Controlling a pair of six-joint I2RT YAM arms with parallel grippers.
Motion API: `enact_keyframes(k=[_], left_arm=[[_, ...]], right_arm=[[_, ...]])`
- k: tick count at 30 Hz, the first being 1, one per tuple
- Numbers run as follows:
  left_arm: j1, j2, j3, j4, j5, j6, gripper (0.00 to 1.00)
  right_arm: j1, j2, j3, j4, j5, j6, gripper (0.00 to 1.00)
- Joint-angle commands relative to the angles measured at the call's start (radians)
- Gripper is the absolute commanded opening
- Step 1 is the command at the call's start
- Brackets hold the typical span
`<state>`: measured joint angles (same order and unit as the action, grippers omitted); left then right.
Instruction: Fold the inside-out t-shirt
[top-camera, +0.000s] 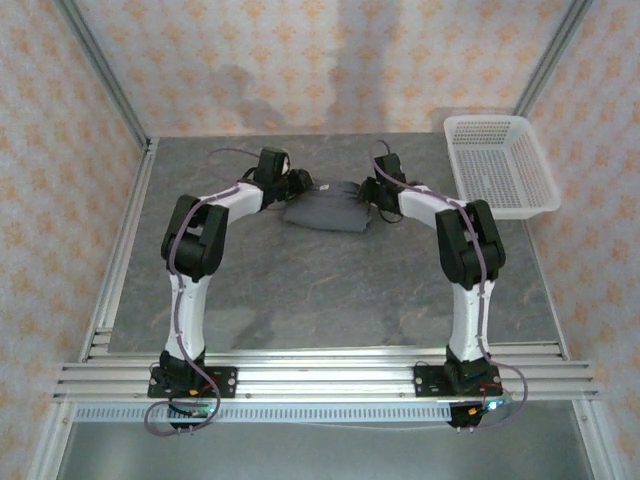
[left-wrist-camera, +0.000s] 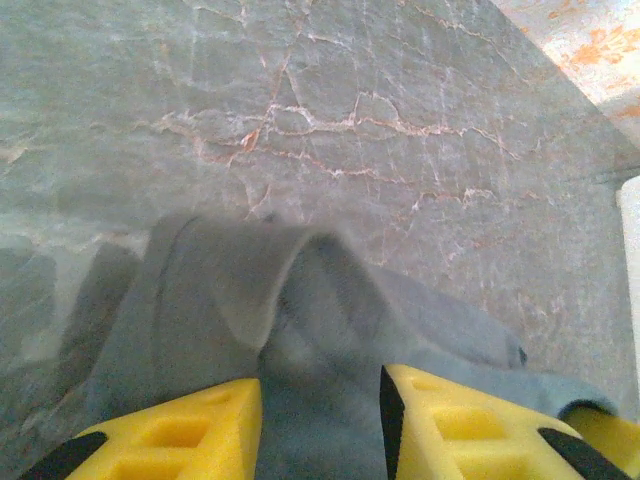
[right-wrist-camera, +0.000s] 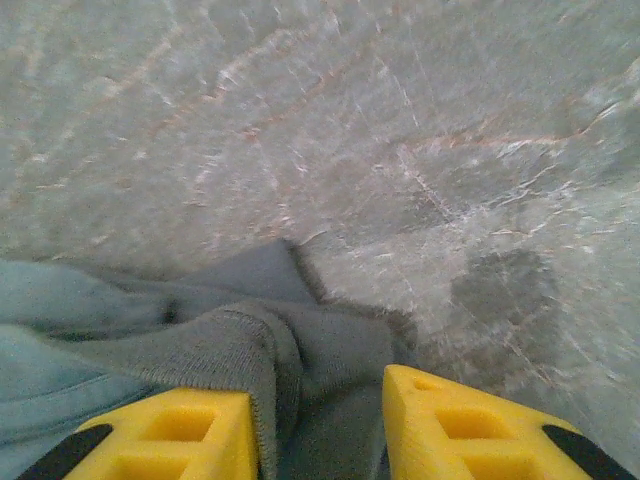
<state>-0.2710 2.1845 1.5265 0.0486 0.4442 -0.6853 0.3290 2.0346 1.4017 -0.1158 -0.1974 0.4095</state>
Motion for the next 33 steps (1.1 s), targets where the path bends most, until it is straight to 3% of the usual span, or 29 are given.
enact_keyframes(k=[1, 7, 11, 15, 19, 21, 25, 28, 29, 33], left_arm=[[-0.021, -0.174, -0.057, 0.011, 0.027, 0.016, 0.37], [-0.059, -0.183, -0.128, 0.008, -0.073, -0.023, 0.37], [-0.037, -0.1, -0.097, -0.001, -0.122, 0.002, 0.37], [0.003, -0.055, -0.089, 0.025, -0.08, -0.015, 0.37], [0.015, -0.156, -0.138, 0.047, -0.069, -0.015, 0.44], [0.017, -0.245, -0.179, 0.055, -0.07, -0.009, 0.53], [0.017, -0.463, -0.28, 0.029, -0.081, 0.011, 0.68], [0.017, -0.637, -0.383, -0.024, -0.122, 0.035, 0.78], [0.016, -0.697, -0.419, -0.045, -0.133, 0.043, 0.82], [0.012, -0.872, -0.496, -0.181, -0.162, 0.106, 0.86]], right_arm=[[0.039, -0.181, -0.044, 0.0, 0.051, -0.02, 0.37], [0.18, -0.156, -0.12, 0.09, 0.116, 0.029, 0.38], [0.158, -0.088, -0.164, 0.07, 0.249, 0.054, 0.36], [0.09, -0.059, -0.192, 0.025, 0.182, 0.05, 0.36], [0.069, -0.175, -0.251, 0.049, 0.166, 0.067, 0.39], [0.069, -0.219, -0.261, 0.05, 0.16, 0.093, 0.52], [0.059, -0.229, -0.255, 0.056, 0.12, 0.159, 0.66], [0.033, -0.187, -0.25, 0.061, 0.115, 0.225, 0.86], [0.026, -0.168, -0.24, 0.049, 0.128, 0.239, 0.97], [0.022, -0.079, -0.172, 0.003, 0.137, 0.227, 1.0]])
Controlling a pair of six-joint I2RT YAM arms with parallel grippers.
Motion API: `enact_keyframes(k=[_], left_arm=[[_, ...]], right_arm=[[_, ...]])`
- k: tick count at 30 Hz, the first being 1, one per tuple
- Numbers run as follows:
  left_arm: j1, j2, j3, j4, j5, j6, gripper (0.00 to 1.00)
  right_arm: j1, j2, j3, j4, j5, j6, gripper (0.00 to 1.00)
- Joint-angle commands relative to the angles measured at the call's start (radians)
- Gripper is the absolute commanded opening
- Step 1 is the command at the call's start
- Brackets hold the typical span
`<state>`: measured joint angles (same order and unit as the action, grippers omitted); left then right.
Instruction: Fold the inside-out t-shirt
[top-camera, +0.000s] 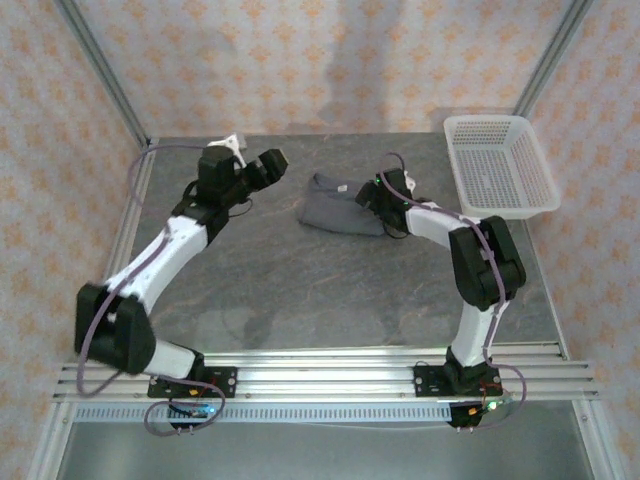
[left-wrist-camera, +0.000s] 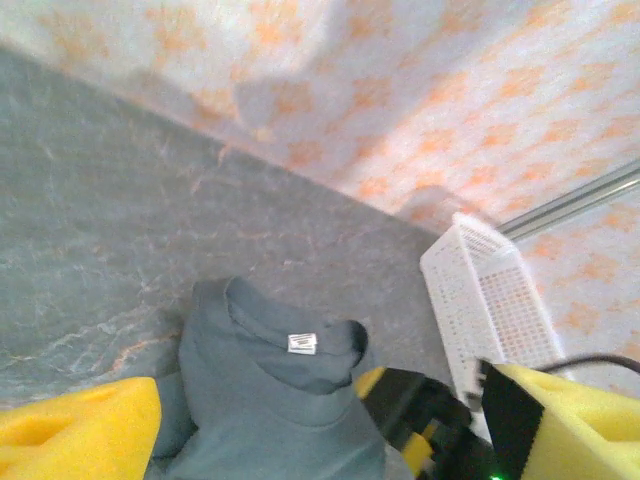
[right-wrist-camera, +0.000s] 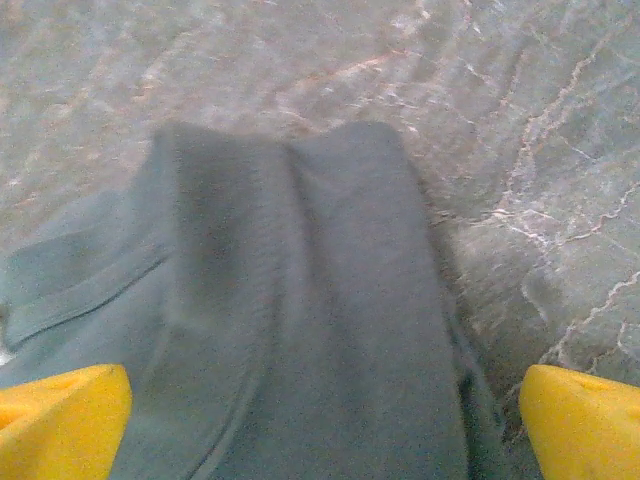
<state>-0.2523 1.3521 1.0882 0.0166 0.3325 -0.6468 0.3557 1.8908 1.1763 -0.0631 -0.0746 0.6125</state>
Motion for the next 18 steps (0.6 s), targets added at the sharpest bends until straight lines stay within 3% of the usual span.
enact_keyframes(k=[1, 4, 9, 15, 18], left_arm=[[-0.01, -0.07, -0.064, -0.202, -0.063, 0.091, 0.86], [-0.01, -0.135, -0.1, -0.286, -0.094, 0.126, 0.86], [-0.011, -0.192, -0.184, -0.275, -0.096, 0.096, 0.86], [-0.009, -0.2, -0.204, -0.315, -0.168, 0.022, 0.89], [0.008, -0.207, -0.244, -0.288, -0.16, -0.04, 0.9]], right_arm=[[-0.004, 0.092, 0.077, -0.054, -0.017, 0.02, 1.0], [0.019, 0.147, 0.121, -0.026, -0.098, 0.027, 0.94], [0.121, 0.243, 0.254, -0.006, -0.098, 0.042, 0.89], [0.255, 0.485, 0.596, -0.017, -0.12, 0.141, 0.85], [0.303, 0.636, 0.871, -0.092, -0.126, 0.153, 0.86]])
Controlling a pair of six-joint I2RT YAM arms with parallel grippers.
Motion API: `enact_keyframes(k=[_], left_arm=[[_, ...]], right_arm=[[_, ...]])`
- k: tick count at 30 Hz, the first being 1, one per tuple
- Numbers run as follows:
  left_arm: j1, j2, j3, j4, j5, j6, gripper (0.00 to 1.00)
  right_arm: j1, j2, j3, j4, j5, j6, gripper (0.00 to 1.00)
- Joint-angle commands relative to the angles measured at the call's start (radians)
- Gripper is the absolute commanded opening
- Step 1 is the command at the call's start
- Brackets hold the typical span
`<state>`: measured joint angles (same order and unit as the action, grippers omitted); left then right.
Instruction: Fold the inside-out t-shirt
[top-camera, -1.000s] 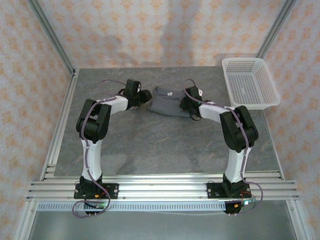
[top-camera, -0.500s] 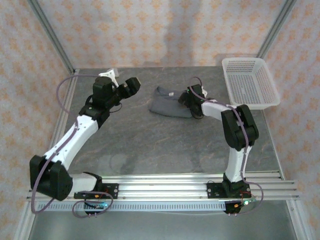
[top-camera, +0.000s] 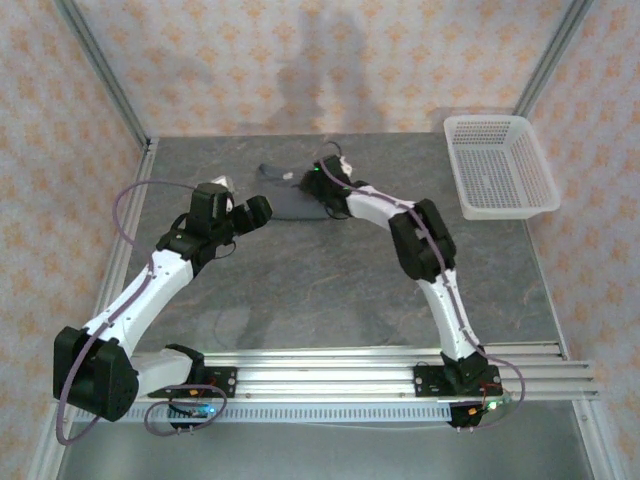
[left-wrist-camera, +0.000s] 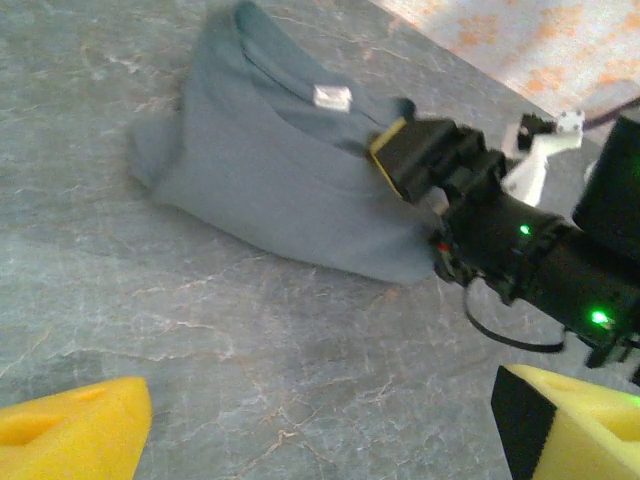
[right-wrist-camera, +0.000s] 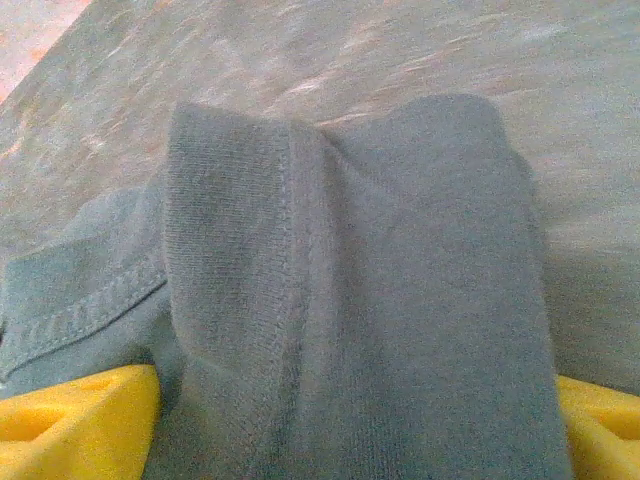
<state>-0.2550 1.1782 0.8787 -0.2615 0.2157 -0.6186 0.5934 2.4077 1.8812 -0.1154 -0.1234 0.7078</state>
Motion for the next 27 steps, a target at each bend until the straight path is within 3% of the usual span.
enact_keyframes(k=[1, 5, 8, 10, 14, 16, 22, 27], left_arm=[[0.024, -0.037, -0.056, 0.015, -0.024, -0.096, 0.9], [0.071, -0.052, -0.122, 0.08, -0.004, -0.183, 0.9], [0.097, -0.06, -0.134, 0.099, -0.017, -0.213, 0.9], [0.114, -0.057, -0.126, 0.095, -0.029, -0.231, 0.89], [0.163, 0.01, -0.096, 0.106, -0.064, -0.298, 0.81], [0.201, 0.099, -0.08, 0.177, -0.037, -0.353, 0.75], [0.235, 0.415, 0.033, 0.446, 0.048, -0.478, 0.73], [0.244, 0.576, 0.153, 0.454, -0.024, -0.508, 0.75]], right_arm=[[0.083, 0.187, 0.29, -0.074, -0.104, 0.066, 0.86], [0.151, 0.462, 0.937, -0.349, -0.105, 0.003, 0.96], [0.132, 0.41, 0.952, -0.262, -0.159, 0.056, 0.99], [0.104, 0.318, 0.915, -0.31, -0.146, 0.035, 0.99], [0.047, 0.066, 0.748, -0.433, -0.1, -0.061, 1.0], [0.017, -0.089, 0.584, -0.445, -0.086, -0.097, 1.0], [-0.065, -0.605, -0.099, -0.236, -0.016, -0.113, 1.0], [-0.1, -0.9, -0.42, -0.208, 0.059, -0.123, 1.0]])
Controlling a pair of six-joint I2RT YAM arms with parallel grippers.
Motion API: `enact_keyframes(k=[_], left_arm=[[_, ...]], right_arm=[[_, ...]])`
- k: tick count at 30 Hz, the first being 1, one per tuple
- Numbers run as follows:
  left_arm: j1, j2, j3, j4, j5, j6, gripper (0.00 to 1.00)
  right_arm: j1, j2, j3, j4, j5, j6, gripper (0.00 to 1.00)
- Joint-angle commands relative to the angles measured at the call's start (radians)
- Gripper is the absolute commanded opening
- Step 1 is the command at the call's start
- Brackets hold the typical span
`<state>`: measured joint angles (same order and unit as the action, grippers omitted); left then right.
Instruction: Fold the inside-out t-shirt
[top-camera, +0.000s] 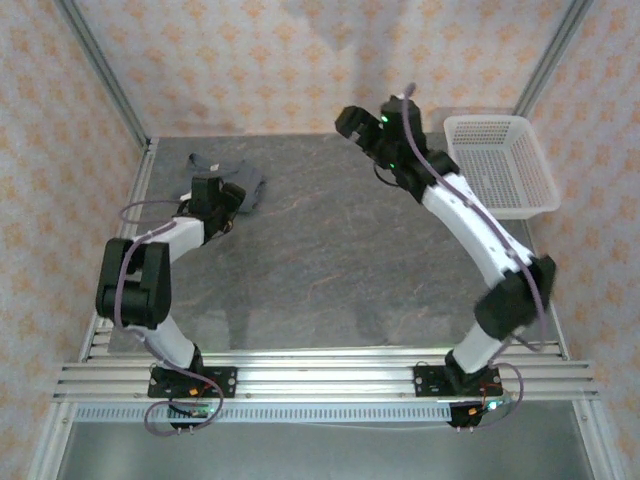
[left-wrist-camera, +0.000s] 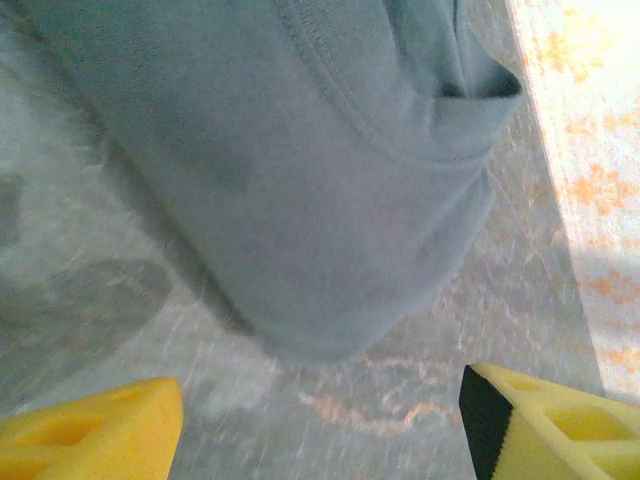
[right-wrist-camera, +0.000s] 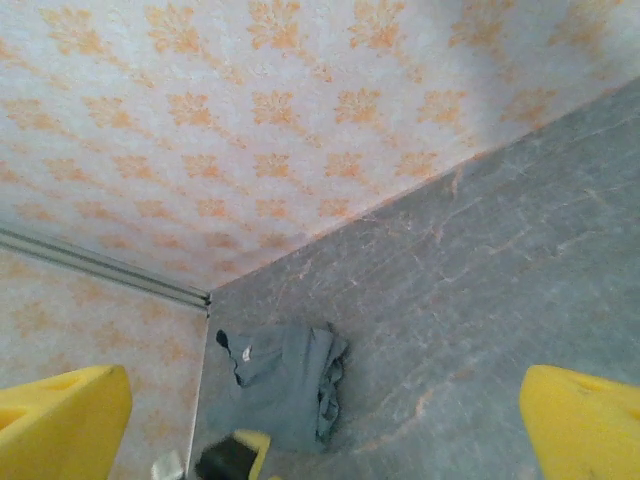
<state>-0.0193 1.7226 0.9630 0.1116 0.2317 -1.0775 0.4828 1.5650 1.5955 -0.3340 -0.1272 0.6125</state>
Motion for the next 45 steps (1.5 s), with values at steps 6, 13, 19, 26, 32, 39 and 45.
enact_keyframes(k=[6, 13, 19, 26, 32, 39, 45], left_arm=[[0.014, 0.232, 0.22, 0.071, -0.025, -0.055, 0.75], [0.034, 0.393, 0.368, 0.052, -0.05, -0.085, 0.76], [0.083, 0.477, 0.532, -0.042, -0.069, -0.028, 0.77], [0.152, 0.561, 0.646, -0.082, -0.075, -0.009, 0.78], [0.194, 0.679, 0.818, -0.114, -0.021, 0.012, 0.79], [0.196, 0.646, 0.887, -0.069, 0.029, 0.039, 0.82], [0.18, 0.205, 0.532, 0.013, 0.023, 0.095, 0.9]], right_arm=[[-0.021, -0.235, -0.279, -0.051, 0.104, -0.025, 1.0], [-0.023, -0.273, -0.275, -0.091, 0.135, -0.036, 1.0], [-0.024, -0.251, -0.259, -0.107, 0.128, -0.031, 1.0], [-0.023, -0.231, -0.268, -0.13, 0.127, -0.01, 1.0], [-0.024, -0.214, -0.248, -0.16, 0.128, -0.014, 1.0], [-0.023, -0.209, -0.216, -0.193, 0.159, -0.027, 1.0], [-0.095, -0.291, -0.278, -0.232, 0.239, -0.044, 1.0]])
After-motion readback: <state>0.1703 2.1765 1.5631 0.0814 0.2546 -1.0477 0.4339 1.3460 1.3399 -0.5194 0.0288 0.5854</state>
